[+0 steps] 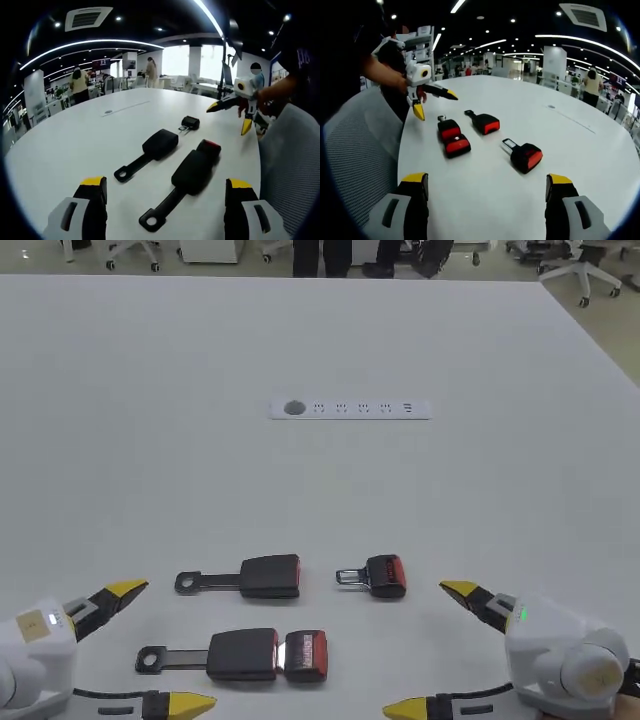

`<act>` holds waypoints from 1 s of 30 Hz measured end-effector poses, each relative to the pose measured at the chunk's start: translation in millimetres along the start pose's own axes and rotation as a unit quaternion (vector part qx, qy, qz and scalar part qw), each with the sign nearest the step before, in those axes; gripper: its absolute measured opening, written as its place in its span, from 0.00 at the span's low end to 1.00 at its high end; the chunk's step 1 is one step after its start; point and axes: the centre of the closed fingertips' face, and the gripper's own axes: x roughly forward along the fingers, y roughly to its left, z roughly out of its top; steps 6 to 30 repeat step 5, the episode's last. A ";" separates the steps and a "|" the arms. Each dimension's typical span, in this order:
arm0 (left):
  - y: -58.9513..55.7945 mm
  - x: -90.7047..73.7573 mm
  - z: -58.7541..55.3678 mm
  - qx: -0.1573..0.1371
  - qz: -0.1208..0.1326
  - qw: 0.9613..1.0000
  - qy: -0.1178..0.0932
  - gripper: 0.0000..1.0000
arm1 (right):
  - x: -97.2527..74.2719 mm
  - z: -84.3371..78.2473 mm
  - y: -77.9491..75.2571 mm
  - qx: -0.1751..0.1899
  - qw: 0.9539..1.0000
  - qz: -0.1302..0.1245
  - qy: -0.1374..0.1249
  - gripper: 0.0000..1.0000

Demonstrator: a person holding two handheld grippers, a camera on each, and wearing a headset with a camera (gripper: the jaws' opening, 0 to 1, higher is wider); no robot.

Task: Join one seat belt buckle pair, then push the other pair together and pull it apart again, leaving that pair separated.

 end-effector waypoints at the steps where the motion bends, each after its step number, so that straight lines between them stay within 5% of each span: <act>1: 2.7 -0.1 -2.9 -0.001 0.000 1.000 -0.001 1.00 | -0.1 -0.2 0.1 -0.001 1.000 0.000 0.000 0.99; 5: 12.3 -1.2 -13.5 0.001 0.000 1.000 0.000 1.00 | -0.5 -0.6 0.2 -0.002 1.000 0.000 0.000 0.99; 30: 12.3 -1.2 -13.5 0.001 0.000 1.000 0.000 1.00 | -0.5 -0.6 0.2 -0.002 1.000 0.000 0.000 0.99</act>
